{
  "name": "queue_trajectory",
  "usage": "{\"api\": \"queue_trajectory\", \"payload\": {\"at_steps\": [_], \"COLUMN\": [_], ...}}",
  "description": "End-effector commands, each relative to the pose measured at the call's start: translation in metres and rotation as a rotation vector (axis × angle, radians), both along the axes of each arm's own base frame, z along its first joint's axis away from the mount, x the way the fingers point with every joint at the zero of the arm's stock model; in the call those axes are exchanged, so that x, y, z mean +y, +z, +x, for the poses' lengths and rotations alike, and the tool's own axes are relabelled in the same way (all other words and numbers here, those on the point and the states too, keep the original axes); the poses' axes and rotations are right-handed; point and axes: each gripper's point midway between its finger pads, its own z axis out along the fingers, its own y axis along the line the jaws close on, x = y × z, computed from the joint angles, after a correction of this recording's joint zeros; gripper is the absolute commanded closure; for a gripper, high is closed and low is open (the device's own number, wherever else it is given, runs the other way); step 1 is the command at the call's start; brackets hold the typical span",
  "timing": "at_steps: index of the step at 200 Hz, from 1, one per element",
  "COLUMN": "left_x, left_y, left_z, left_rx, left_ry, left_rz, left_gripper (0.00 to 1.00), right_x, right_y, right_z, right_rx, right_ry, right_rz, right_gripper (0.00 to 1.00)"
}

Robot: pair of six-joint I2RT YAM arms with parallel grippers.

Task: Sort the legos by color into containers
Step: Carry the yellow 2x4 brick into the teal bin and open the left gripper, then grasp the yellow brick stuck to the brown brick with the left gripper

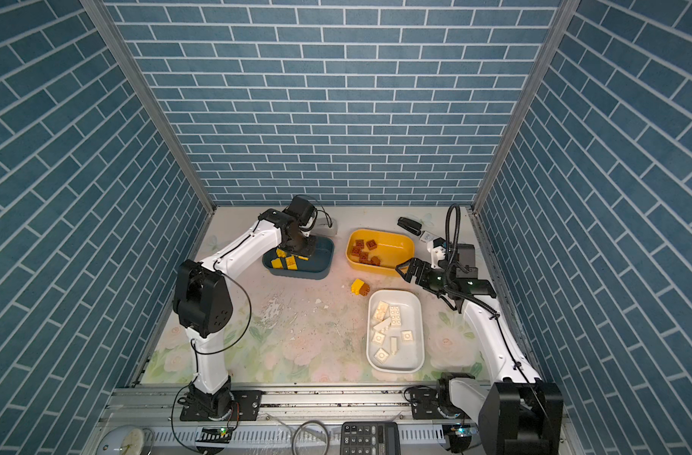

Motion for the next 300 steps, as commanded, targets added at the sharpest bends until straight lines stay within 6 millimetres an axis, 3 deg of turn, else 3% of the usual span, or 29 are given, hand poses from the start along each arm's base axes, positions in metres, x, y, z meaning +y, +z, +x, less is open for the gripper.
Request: {"api": "queue_trajectory", "payload": {"at_steps": [1,48,67,91,126,148,180,207,228,270,300], "left_x": [0.010,0.018,0.017,0.012,-0.007,-0.038,-0.081,-0.122,-0.141,-0.146,-0.148], "left_y": [-0.023,-0.050,-0.051,-0.038,-0.003,0.014,0.022,0.009,-0.004,-0.046,-0.066], "left_z": [0.019,0.038,0.039,0.034,0.001,-0.030,-0.073,-0.101,-0.116,-0.127,-0.123], "left_rx": [0.011,0.011,0.013,0.017,0.027,0.035,0.059,0.091,0.122,0.184,0.187], "left_ry": [0.105,0.186,0.202,0.189,0.132,0.040,-0.069,-0.204,-0.300,-0.362,-0.394], "left_rz": [0.031,0.036,0.028,-0.005,-0.089,-0.129,-0.163,-0.169,-0.162,-0.127,-0.091], "left_gripper": [0.72,0.68,0.58,0.45,0.38,0.34,0.32,0.31,0.33,0.35,0.38], "right_x": [0.002,0.001,0.001,0.002,0.002,0.002,0.003,0.004,0.005,0.005,0.004], "right_y": [0.001,0.000,0.000,0.001,0.004,0.004,0.004,0.002,0.002,-0.003,-0.006], "right_z": [0.004,0.005,0.006,0.009,0.018,0.026,0.033,0.037,0.037,0.035,0.036], "right_rx": [-0.003,0.000,-0.001,-0.007,-0.027,-0.035,-0.043,-0.044,-0.046,-0.036,-0.030], "right_ry": [-0.009,-0.012,-0.012,-0.009,-0.016,-0.024,-0.029,-0.031,-0.033,-0.039,-0.047], "right_rz": [0.015,0.012,0.010,0.011,0.017,0.021,0.018,0.013,0.005,-0.008,-0.017], "right_gripper": [0.03,0.03,0.03,0.03,0.03,0.03,0.03,0.03,0.03,0.03,0.03]}}
